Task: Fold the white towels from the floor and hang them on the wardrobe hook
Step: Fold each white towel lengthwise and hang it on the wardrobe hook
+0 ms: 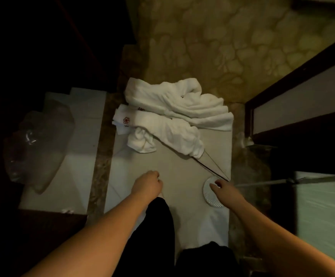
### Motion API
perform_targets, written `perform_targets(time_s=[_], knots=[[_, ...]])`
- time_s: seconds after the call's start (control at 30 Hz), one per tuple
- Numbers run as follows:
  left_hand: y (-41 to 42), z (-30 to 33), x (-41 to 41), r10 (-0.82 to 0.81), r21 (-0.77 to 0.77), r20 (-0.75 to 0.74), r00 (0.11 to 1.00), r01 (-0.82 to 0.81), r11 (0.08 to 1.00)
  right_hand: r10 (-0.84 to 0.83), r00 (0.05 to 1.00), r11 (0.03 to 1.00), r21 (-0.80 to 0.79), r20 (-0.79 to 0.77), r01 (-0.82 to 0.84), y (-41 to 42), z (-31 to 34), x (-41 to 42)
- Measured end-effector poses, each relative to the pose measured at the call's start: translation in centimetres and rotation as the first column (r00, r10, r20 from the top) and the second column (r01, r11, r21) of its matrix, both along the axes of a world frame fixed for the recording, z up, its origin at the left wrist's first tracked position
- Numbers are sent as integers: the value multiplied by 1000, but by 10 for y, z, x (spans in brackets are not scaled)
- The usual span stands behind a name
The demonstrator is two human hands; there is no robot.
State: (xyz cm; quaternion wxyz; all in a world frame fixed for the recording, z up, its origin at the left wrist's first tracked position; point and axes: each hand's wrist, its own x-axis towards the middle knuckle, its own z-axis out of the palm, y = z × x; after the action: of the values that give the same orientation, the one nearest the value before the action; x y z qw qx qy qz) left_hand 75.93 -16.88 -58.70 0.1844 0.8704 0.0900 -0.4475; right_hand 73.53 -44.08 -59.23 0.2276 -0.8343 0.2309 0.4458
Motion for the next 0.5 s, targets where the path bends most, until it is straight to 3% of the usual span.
perform_targets(time_s=[0.3, 0.5], knots=[[-17, -105, 122, -173, -15, -53, 983, 173, 985, -392, 918, 909, 126, -61, 397, -14, -105, 78], [-62, -176, 201, -250, -76, 41, 967, 252, 965, -498, 862, 844, 176, -88, 506, -43, -203, 127]])
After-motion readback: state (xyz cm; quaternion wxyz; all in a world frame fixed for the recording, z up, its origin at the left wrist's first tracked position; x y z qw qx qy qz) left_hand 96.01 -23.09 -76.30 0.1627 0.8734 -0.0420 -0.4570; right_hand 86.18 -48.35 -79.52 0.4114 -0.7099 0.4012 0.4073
